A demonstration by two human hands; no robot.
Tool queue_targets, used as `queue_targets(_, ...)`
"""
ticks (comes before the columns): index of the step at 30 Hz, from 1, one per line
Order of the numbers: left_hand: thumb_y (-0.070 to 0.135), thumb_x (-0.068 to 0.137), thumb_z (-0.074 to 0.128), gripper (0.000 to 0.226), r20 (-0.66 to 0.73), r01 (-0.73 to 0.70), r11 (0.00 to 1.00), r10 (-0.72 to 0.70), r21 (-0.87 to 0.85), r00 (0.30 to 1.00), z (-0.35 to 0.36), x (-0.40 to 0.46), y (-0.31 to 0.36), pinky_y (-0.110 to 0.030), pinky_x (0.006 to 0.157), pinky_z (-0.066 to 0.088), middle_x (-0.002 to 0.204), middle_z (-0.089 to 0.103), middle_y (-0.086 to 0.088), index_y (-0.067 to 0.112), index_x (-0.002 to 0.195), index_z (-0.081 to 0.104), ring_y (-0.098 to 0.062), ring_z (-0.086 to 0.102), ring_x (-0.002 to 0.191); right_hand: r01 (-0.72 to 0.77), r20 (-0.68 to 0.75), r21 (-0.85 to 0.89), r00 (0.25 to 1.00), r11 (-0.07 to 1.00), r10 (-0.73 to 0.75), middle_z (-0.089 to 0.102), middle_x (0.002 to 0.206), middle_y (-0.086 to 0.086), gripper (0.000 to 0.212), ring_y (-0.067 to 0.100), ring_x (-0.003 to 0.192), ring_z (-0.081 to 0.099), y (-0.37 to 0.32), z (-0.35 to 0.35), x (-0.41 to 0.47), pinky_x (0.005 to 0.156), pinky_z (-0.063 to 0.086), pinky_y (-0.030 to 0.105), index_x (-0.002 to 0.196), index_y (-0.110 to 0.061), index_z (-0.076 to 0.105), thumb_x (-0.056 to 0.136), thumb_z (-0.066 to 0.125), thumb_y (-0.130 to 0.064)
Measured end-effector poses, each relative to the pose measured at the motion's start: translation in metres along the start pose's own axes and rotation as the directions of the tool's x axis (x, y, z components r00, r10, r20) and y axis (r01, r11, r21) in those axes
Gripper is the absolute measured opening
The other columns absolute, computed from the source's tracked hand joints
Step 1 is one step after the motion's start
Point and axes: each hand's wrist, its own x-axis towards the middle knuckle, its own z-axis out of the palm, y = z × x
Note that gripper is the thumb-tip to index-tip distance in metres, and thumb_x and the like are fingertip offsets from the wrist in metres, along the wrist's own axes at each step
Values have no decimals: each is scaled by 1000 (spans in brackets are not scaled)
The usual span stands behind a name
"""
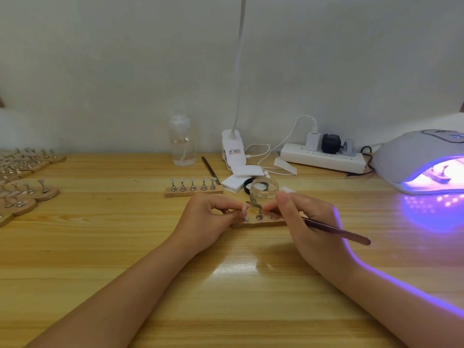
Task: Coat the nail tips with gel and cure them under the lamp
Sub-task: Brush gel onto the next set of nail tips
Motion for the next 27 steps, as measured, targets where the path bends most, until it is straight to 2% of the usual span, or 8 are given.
queue_targets(2,4,71,72,17,5,-7,1000,7,4,1000,0,0,0,-38,79,51,81,72,-6,12,86,73,-32,62,83,-18,10,-12,1000,1000,18,70,71,-11,25,2,71,65,2,0,0,66,50,16,75,-30,69,91,53,-42)
queue_targets(5,6,71,73,18,2,-13,1000,13,0,1000,0,0,1,-31,75,49,80,71,-6,16,86,73,-32,61,82,-62,18,58,998,996,61,69,64,-7,34,3,62,65,1,1,-2,63,51,17,68,-25,70,89,51,-44)
queue_targets(9,3,72,72,18,14,-14,1000,13,18,1000,0,-1,0,-28,73,49,80,71,-7,16,84,73,-31,61,81,20,15,-68,1000,997,-19,67,69,-14,35,2,70,64,2,0,0,65,48,16,74,-22,71,89,47,-43)
queue_targets(13,3,73,72,19,14,-9,999,9,41,1000,0,-1,0,-15,66,44,79,70,-6,17,85,73,-28,60,79,-47,36,28,998,998,46,66,58,-10,34,1,58,63,2,1,-3,58,47,12,65,-23,69,89,54,-43)
queue_targets(17,2,74,71,16,21,-8,998,7,68,1000,0,0,1,-17,68,44,82,69,-9,12,86,74,-26,59,78,18,2,-95,1000,995,-18,67,69,-15,31,0,71,63,2,0,1,66,46,12,75,-24,71,90,50,-41)
queue_targets(21,6,74,72,13,27,12,996,-14,86,1000,-1,-2,2,-12,65,42,80,68,-4,14,84,74,-12,55,72,-68,19,20,997,997,68,67,60,-8,39,3,60,64,2,1,-2,61,51,18,66,-23,69,88,48,-48)
queue_targets(25,7,74,72,13,23,24,995,-26,94,999,-1,-2,3,-10,64,42,79,67,-2,16,84,74,-5,52,68,3,14,-107,1000,994,-1,66,66,-16,35,-1,71,62,2,-1,0,66,44,11,73,-24,70,90,47,-44)
queue_targets(27,7,74,72,13,21,41,995,-43,93,999,-1,-2,3,-8,63,40,79,67,0,17,83,74,-1,51,66,-63,28,-58,998,996,64,67,64,-12,41,1,67,63,4,0,0,65,47,15,69,-23,71,90,46,-49)
